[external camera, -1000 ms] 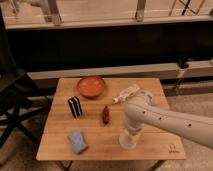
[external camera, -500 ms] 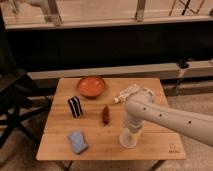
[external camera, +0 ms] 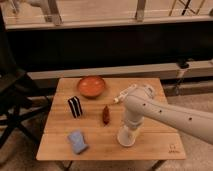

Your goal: Place the ceramic cup over the eraser

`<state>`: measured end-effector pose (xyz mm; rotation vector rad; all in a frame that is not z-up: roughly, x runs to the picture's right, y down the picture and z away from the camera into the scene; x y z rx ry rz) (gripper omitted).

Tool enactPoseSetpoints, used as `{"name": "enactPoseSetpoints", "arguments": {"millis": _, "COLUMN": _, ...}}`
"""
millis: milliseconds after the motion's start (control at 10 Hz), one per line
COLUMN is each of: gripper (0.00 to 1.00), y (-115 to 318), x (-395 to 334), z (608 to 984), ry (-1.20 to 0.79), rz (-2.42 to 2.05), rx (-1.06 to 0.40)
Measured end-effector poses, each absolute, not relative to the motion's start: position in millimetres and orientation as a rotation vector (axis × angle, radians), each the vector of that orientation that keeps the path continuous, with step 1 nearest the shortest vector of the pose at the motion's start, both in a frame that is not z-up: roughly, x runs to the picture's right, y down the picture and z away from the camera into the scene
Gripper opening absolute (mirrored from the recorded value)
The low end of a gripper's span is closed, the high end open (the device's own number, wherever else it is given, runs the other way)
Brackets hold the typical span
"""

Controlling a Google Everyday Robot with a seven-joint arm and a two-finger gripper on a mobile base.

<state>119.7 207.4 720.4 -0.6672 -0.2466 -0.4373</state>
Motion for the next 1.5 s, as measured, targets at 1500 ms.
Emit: {"name": "enactPoseSetpoints", "arguments": {"millis": 1500, "gripper": 0.0, "y": 149, "x": 77, "z": 648, "ry": -0.215, "rz": -0.547, "rx": -0.596}}
